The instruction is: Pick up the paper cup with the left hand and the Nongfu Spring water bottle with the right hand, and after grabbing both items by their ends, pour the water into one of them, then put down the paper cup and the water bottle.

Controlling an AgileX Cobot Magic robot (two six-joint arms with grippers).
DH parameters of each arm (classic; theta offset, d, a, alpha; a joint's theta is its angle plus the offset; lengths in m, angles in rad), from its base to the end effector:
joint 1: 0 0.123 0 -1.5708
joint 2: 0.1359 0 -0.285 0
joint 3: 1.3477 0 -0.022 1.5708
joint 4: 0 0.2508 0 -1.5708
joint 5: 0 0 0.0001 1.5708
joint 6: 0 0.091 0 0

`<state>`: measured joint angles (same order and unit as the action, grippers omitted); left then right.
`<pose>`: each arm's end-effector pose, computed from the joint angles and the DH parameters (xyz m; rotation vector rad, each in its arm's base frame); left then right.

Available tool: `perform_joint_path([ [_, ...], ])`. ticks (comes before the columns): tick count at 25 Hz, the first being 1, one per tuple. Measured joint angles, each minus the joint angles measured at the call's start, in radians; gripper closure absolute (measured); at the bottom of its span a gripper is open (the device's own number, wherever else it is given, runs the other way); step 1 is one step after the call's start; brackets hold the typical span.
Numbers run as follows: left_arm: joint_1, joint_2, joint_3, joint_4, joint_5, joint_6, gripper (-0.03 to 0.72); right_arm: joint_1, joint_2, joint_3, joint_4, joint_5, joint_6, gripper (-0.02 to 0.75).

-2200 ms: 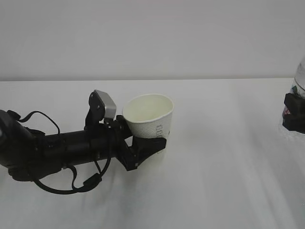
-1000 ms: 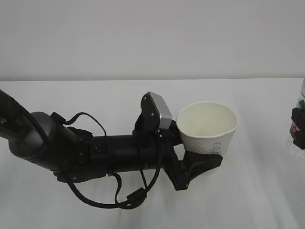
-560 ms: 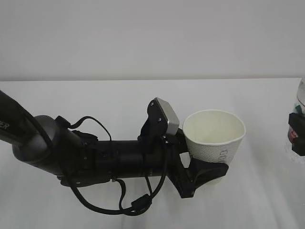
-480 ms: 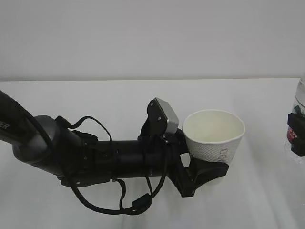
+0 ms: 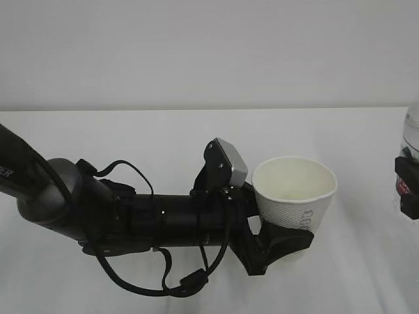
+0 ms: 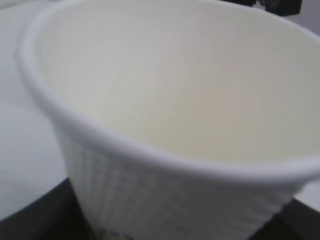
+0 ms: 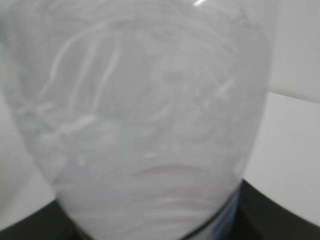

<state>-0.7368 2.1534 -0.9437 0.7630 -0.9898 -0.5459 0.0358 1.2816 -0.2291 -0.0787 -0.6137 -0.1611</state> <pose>0.2516 -0.2992 0.0998 1.0570 1.6490 -1.1115 0.2023 0.0114 0.1794 -0.2808 1.9038 -0.0837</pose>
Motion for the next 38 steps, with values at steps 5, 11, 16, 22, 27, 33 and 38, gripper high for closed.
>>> perform_joint_path([
  [5, 0.000, 0.000, 0.000, 0.004, 0.034, 0.000, 0.139, 0.000, 0.000, 0.000, -0.002, 0.000, -0.042, 0.332],
  [11, 0.000, 0.000, 0.000, 0.006, 0.039, 0.000, 0.139, 0.000, 0.000, 0.000, -0.002, 0.000, -0.082, 0.332],
  [16, -0.012, 0.000, -0.034, 0.008, 0.043, 0.000, 0.139, 0.000, 0.000, 0.000, -0.002, 0.000, -0.097, 0.332],
  [22, -0.064, 0.000, -0.082, 0.012, 0.073, -0.002, 0.139, 0.000, 0.000, 0.000, -0.009, 0.000, -0.143, 0.332],
  [27, -0.071, 0.011, -0.094, 0.010, 0.082, -0.002, 0.140, 0.000, 0.000, 0.000, -0.011, 0.000, -0.148, 0.332],
  [33, -0.071, 0.011, -0.094, 0.010, 0.092, -0.002, 0.141, 0.000, 0.000, 0.000, -0.012, -0.028, -0.162, 0.332],
  [38, -0.071, 0.011, -0.094, 0.010, 0.092, -0.002, 0.142, 0.000, 0.000, 0.000, -0.012, -0.046, -0.165, 0.332],
])
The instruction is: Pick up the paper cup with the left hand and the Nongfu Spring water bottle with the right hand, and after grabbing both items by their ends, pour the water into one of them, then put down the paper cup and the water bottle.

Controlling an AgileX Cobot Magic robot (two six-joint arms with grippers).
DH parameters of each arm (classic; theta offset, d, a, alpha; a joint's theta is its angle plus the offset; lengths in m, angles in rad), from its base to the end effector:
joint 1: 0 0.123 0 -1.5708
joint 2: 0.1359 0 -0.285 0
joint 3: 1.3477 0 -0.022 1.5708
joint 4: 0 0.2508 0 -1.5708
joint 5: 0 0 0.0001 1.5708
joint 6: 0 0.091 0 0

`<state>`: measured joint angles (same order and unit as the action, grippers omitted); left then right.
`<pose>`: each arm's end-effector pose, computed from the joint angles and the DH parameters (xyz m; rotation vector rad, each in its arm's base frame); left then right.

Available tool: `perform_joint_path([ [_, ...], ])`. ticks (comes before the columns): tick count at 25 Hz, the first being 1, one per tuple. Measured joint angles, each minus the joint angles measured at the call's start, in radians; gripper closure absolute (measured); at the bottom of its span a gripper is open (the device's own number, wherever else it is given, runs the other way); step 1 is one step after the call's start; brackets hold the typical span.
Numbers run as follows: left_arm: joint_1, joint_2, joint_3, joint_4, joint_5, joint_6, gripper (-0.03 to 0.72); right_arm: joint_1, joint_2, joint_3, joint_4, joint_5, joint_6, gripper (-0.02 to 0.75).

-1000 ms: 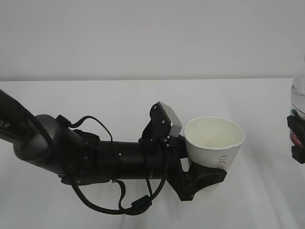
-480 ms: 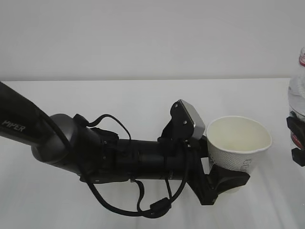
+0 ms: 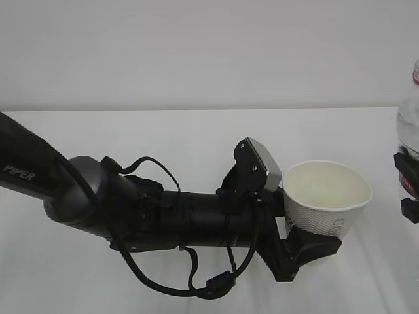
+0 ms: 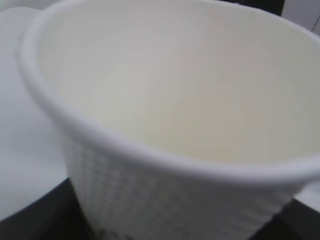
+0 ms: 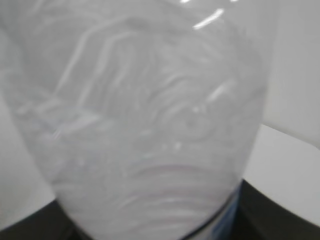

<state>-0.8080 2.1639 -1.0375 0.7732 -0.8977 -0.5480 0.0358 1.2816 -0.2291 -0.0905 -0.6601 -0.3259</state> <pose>0.2464 -0.3297 0.1073 1.1437 1.6111 -1.0835 0.2036 0.0123 0.1834 -0.4418 1.8296 -0.1964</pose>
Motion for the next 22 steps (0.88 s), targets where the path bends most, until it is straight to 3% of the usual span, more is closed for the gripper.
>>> perform_joint_path([
  [22, 0.000, 0.000, 0.000, -0.018, 0.000, 0.000, 0.153, 0.000, -0.001, 0.024, 0.000, -0.034, -0.002, 0.332],
])
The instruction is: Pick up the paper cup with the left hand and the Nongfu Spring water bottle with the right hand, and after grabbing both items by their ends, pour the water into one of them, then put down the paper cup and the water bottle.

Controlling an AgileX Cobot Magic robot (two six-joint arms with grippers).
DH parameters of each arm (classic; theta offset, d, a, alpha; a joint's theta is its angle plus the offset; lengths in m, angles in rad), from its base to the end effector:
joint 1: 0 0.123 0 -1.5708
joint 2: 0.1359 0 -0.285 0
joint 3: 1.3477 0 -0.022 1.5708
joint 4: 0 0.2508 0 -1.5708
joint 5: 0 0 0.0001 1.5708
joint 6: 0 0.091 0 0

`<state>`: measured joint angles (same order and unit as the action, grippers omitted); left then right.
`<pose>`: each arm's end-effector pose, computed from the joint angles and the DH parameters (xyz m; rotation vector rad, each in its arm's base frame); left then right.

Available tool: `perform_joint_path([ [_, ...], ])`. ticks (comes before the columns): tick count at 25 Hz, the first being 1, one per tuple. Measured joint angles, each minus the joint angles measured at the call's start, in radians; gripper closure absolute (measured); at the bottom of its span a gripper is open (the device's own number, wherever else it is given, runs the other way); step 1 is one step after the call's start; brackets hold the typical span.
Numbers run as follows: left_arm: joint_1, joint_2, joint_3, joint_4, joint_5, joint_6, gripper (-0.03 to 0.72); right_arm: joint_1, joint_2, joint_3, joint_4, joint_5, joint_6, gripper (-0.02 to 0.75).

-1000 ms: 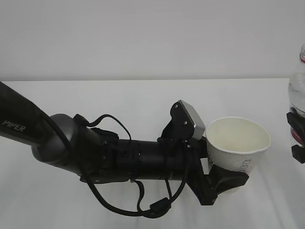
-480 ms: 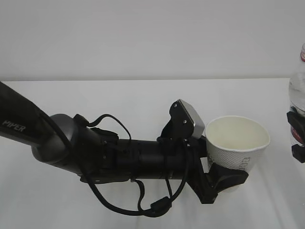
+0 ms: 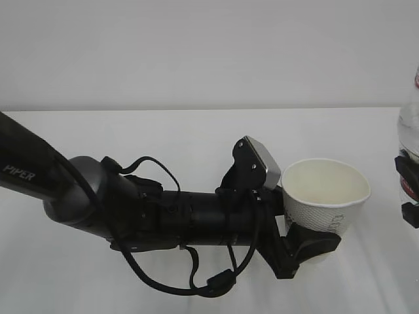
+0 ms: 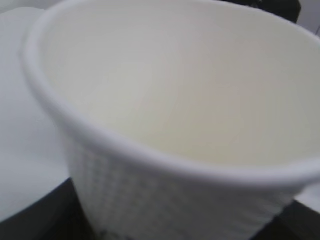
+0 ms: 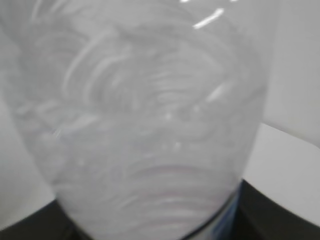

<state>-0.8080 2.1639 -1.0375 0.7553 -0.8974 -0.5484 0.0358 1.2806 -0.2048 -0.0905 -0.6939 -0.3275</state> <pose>0.2476 -0.3296 0.1078 1.1227 1.6185 -1.0826 0.1990 0.0124 0.1806 -0.4410 1.8189 -0.1956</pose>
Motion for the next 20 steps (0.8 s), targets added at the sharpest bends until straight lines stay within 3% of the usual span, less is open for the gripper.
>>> perform_joint_path([
  [8, 0.000, 0.000, 0.000, 0.000, -0.019, 0.000, 0.154, 0.000, 0.000, 0.000, 0.000, -0.012, -0.007, 0.332],
  [20, 0.000, 0.000, 0.000, 0.006, -0.021, -0.002, 0.154, 0.000, 0.000, 0.000, 0.000, -0.018, -0.221, 0.332],
])
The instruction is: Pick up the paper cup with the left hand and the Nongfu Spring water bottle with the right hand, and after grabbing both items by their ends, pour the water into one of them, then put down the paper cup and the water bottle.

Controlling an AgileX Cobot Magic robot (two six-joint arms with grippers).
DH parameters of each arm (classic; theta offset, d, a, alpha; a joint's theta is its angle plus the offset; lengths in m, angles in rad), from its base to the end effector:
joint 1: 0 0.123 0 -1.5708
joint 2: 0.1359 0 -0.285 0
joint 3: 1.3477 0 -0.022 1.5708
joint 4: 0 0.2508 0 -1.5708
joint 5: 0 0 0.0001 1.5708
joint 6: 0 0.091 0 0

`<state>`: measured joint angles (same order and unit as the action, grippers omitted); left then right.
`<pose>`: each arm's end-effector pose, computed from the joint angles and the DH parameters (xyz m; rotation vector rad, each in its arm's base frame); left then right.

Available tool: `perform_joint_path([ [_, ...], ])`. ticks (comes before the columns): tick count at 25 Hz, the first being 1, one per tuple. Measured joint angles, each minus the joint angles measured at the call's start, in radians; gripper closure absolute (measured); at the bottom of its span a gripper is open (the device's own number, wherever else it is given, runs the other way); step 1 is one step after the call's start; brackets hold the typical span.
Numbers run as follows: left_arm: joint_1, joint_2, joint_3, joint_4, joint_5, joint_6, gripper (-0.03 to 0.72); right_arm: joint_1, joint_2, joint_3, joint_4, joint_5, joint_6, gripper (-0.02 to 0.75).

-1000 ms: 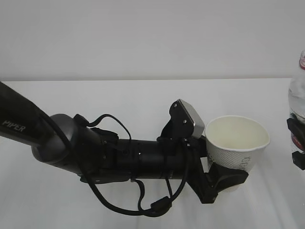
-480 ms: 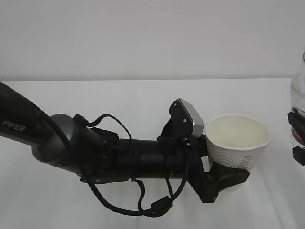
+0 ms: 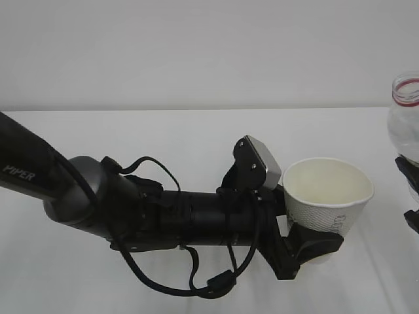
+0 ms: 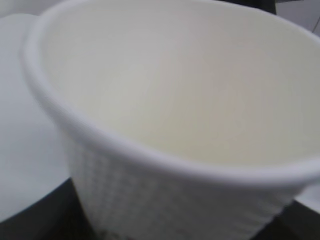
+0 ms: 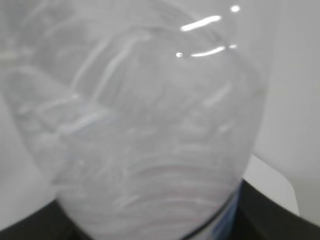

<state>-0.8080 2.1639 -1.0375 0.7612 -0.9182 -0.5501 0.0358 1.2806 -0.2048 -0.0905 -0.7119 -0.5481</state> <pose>0.2466 -0.3302 0.1093 1.1229 1.5996 -1.1011 0.1995 0.0125 0.1821 -0.6364 1.7515 -0.3495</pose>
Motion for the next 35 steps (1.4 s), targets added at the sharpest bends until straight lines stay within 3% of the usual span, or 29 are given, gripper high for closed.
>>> perform_joint_path([
  [35, 0.000, 0.000, 0.000, 0.008, 0.000, 0.000, 0.154, 0.000, 0.000, 0.000, 0.023, -0.029, -0.392, 0.332],
])
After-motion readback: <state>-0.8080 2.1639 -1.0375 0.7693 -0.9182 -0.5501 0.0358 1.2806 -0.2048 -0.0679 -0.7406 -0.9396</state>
